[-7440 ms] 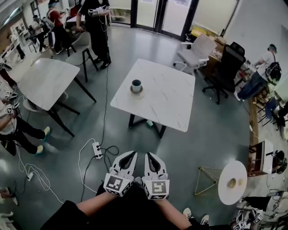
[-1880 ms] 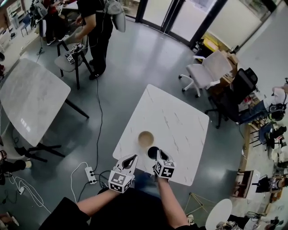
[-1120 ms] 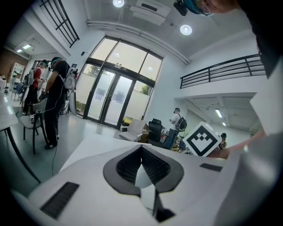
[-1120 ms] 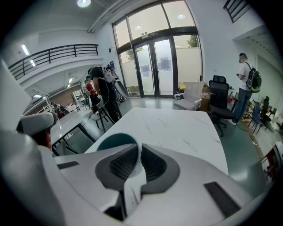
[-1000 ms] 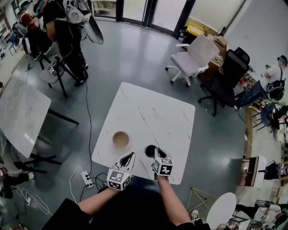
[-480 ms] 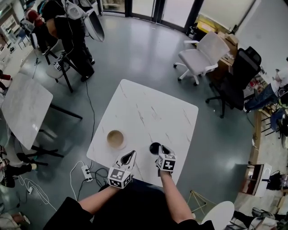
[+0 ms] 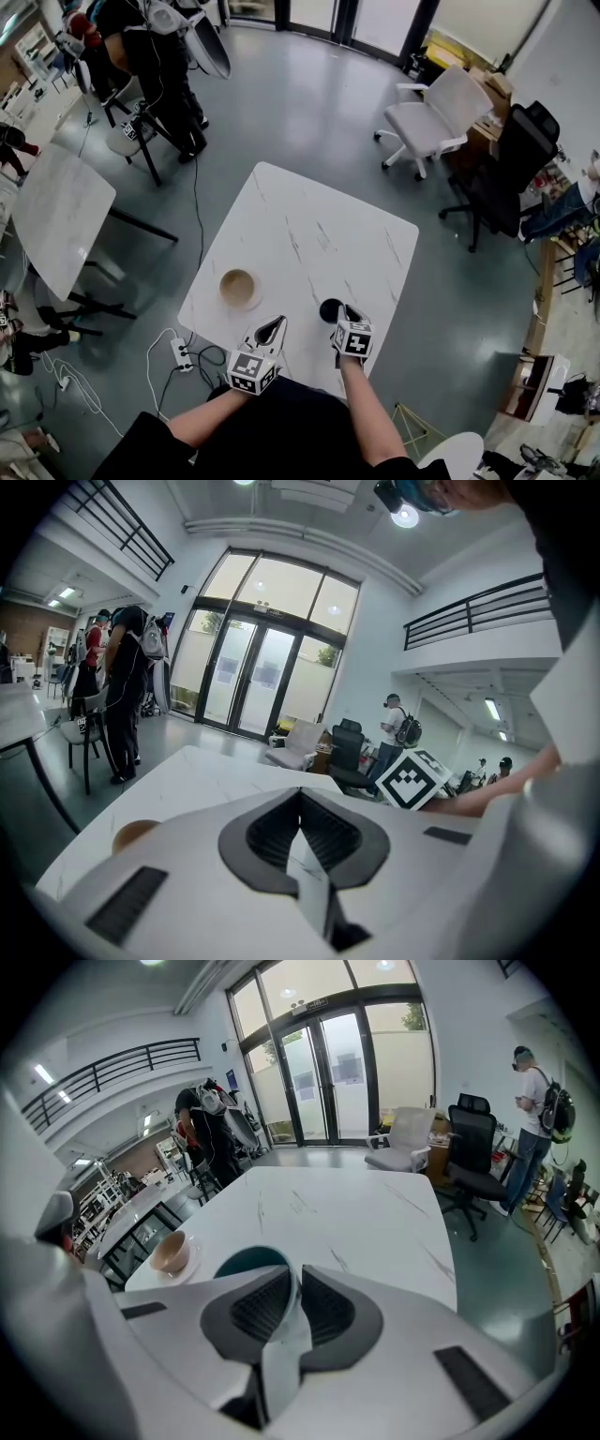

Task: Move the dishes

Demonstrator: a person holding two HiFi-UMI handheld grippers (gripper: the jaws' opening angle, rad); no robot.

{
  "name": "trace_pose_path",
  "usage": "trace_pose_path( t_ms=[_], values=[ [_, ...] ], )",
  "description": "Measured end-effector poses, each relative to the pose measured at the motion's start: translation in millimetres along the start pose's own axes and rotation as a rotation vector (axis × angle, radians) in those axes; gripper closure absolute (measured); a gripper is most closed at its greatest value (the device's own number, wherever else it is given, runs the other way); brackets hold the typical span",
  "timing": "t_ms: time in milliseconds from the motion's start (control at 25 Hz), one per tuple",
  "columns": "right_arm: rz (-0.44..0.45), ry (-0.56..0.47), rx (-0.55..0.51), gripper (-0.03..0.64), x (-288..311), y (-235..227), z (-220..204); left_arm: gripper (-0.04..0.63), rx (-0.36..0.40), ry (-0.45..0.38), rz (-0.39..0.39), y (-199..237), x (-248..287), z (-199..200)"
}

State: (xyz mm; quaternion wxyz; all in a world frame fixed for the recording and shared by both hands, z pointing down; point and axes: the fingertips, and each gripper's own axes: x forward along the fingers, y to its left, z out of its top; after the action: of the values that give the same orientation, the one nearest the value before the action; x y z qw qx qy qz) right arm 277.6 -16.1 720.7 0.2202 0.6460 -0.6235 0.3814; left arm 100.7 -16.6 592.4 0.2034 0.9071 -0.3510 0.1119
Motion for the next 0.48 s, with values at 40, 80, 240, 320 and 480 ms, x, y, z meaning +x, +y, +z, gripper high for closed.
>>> trace_pose_path(
  t_ms=[40, 80, 240, 320, 480],
  values=[
    [-0.001, 0.004, 0.004, 0.563, 0.6, -2.5, -2.2, 0.578, 0.000, -0.001, 0.002, -0.9, 0.2, 0.1],
    [-0.001, 0.008, 0.009, 0.561, 1.0, -4.4, -4.1, 0.578, 0.002, -0.001, 0.003, -1.7, 0.1, 0.2],
    [0.003, 0.006, 0.032, 0.561, 3.3, -11.5, -6.5, 0.578, 0.014, 0.010, -0.002, -5.0, 3.1, -1.9],
    [0.004, 0.002, 0.045, 0.563, 4.3, -15.9, -6.7, 0.578, 0.017, 0.018, -0.004, -7.4, 6.0, -4.2],
    [0.012, -0.007, 0.068, 0.563, 1.4, -20.8, -6.4, 0.578, 0.020, 0.023, -0.012, -14.6, 8.5, -7.0]
  ],
)
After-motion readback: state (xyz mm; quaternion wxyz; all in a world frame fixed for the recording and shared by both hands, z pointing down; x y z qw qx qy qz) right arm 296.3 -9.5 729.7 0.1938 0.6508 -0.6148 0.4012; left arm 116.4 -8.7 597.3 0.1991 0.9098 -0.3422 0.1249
